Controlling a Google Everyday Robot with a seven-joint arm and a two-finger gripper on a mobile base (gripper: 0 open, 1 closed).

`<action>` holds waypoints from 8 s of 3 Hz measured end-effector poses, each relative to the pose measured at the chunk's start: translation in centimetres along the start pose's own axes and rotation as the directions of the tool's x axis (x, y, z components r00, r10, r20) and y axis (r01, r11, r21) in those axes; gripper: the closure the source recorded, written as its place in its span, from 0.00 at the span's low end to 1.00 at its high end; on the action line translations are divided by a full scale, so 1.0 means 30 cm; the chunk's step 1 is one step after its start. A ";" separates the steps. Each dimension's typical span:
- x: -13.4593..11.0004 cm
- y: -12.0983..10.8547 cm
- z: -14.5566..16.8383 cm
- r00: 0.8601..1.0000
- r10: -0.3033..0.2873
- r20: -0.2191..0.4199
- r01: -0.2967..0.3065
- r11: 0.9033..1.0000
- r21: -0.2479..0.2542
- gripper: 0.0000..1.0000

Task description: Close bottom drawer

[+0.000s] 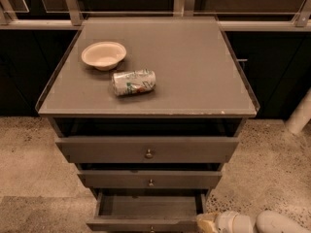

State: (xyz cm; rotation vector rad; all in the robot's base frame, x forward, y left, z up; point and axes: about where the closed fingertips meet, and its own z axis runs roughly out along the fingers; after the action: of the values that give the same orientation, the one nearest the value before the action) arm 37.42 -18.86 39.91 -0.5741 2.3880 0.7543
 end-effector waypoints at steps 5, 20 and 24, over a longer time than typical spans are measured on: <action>0.384 -0.142 0.249 0.942 0.321 -0.095 -0.324 0.946 -0.018 1.00; 0.214 -0.499 0.636 0.843 0.493 0.217 -0.498 0.867 -0.034 1.00; 0.108 -0.536 0.725 0.812 0.519 0.266 -0.521 0.851 -0.070 1.00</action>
Offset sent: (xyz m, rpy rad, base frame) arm -0.0067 0.0036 -0.0180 0.0265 0.0437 -0.0091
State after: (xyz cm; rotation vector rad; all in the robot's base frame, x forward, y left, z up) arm 52.03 -18.07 16.93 0.2099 2.2882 0.9801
